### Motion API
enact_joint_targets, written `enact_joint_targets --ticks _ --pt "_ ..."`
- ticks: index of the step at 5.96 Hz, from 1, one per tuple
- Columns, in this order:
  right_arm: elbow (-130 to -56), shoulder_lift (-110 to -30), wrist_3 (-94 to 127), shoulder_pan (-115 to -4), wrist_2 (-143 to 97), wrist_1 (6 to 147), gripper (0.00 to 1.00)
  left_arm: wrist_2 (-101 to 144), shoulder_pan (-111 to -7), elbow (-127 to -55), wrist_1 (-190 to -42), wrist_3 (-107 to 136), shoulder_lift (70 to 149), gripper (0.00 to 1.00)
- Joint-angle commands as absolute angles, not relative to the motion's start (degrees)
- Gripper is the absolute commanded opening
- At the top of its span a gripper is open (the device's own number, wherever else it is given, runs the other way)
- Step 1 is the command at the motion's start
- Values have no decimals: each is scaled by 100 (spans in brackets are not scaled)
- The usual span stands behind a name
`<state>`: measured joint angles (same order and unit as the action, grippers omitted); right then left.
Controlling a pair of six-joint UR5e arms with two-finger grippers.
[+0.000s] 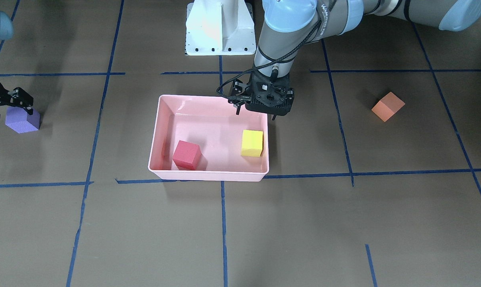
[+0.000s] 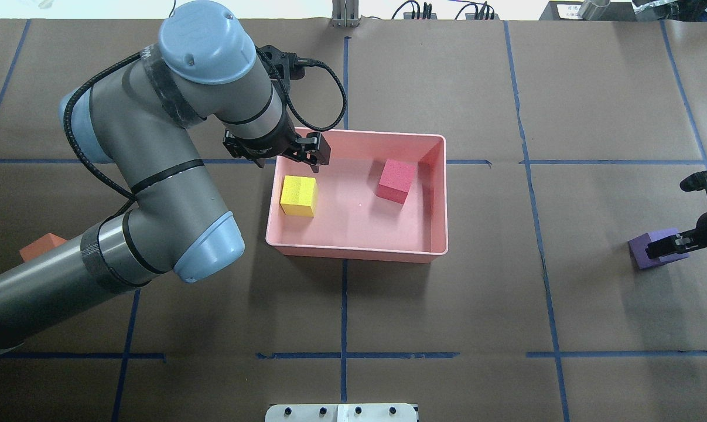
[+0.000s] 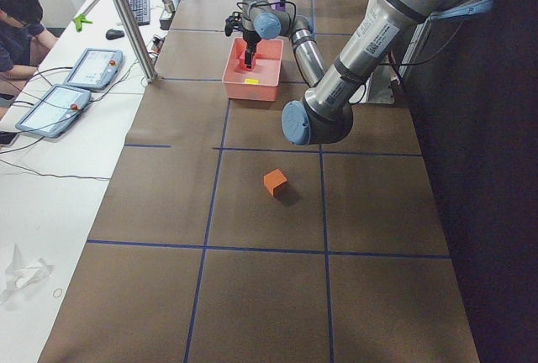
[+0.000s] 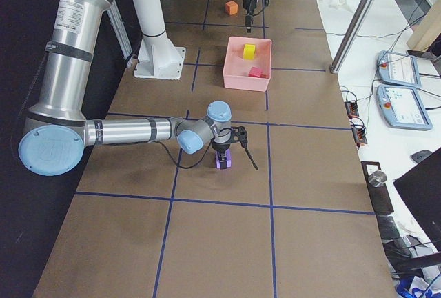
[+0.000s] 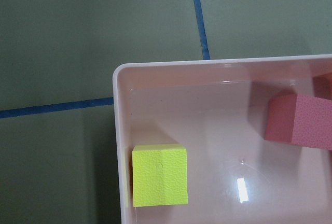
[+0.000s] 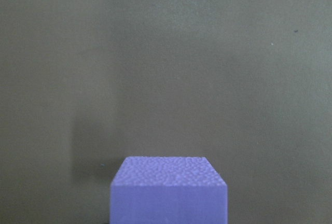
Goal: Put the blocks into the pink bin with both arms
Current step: 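Reach the right gripper to the purple cube and grasp it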
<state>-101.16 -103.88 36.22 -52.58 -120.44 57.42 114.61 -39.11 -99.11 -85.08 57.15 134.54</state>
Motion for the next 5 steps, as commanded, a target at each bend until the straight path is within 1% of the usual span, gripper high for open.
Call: enact_joint_targets --ticks 1,2,3,4,5 --pt "-9881 -10145 3647 -5186 -12032 5748 63 11461 -3911 -9923 -8508 5713 13447 100" --pt "-9792 -10099 3639 -5177 -12041 5739 36 11461 -3911 -9923 -8508 5713 13447 100" --pt "-9982 -10090 3647 -5185 -12093 5757 28 11461 -3911 -9932 -8508 5695 13447 100" --pt "-10341 -10081 3682 -5194 -12120 5931 27 11461 -3911 -9966 -8508 5669 13439 100" --pt "-10945 -9811 3909 -5264 -12312 6733 27 11531 -3911 -10280 -8499 5286 13099 100"
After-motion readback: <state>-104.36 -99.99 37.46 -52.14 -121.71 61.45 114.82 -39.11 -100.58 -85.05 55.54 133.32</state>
